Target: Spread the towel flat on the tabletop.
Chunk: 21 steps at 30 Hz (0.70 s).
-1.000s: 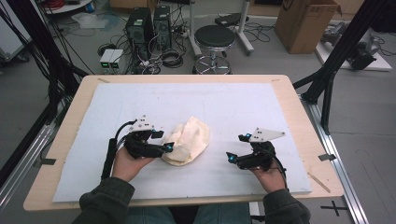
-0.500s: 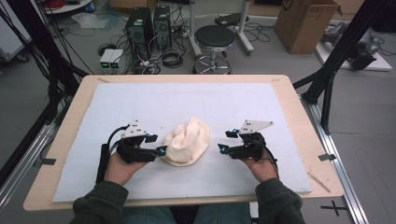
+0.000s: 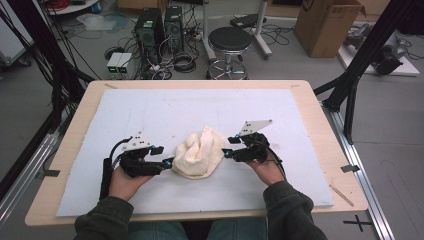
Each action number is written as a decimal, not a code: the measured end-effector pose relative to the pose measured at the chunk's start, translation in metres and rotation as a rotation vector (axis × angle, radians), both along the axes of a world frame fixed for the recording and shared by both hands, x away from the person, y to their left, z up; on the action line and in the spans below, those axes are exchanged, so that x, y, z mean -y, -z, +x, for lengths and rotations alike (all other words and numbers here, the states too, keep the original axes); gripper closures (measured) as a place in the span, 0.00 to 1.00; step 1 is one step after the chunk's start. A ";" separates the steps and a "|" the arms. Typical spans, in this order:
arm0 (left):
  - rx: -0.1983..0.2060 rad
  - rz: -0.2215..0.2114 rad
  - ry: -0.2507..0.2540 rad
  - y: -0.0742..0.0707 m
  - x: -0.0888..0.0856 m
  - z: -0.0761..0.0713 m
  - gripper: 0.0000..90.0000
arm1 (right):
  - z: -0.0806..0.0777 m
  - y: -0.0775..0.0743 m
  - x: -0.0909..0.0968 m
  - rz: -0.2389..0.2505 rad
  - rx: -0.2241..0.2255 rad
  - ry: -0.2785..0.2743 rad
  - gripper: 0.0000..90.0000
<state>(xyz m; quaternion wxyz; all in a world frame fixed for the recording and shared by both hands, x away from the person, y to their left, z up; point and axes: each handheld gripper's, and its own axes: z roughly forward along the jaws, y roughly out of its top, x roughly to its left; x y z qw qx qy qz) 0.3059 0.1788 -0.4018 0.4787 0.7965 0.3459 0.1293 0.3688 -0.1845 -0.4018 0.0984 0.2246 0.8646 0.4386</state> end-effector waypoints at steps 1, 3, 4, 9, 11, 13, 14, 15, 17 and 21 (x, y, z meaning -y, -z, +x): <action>-0.003 0.008 -0.002 0.002 0.001 0.002 0.45 | 0.001 0.002 -0.002 -0.005 -0.014 -0.003 0.54; -0.010 0.019 0.002 0.004 0.002 0.003 0.48 | 0.003 0.007 -0.008 -0.025 -0.021 -0.011 0.55; -0.010 0.019 0.002 0.004 0.002 0.003 0.51 | 0.005 0.009 -0.010 -0.034 -0.027 -0.015 0.56; -0.038 0.089 0.035 0.012 0.012 0.009 0.62 | 0.013 0.021 -0.021 -0.061 -0.060 -0.032 0.64; -0.061 0.120 0.042 0.016 0.017 0.011 0.65 | 0.015 0.025 -0.025 -0.081 -0.077 -0.032 0.67; -0.074 0.161 0.057 0.021 0.022 0.014 0.68 | 0.017 0.029 -0.027 -0.102 -0.081 -0.035 0.69; -0.074 0.161 0.057 0.021 0.022 0.014 0.68 | 0.017 0.030 -0.028 -0.113 -0.081 -0.033 0.70; -0.087 0.186 0.072 0.024 0.025 0.015 0.68 | 0.018 0.031 -0.028 -0.120 -0.082 -0.031 0.71; -0.092 0.191 0.074 0.025 0.026 0.015 0.68 | 0.018 0.033 -0.028 -0.135 -0.091 -0.028 0.73; -0.114 0.217 0.082 0.028 0.028 0.018 0.68 | 0.020 0.035 -0.029 -0.140 -0.085 -0.026 0.76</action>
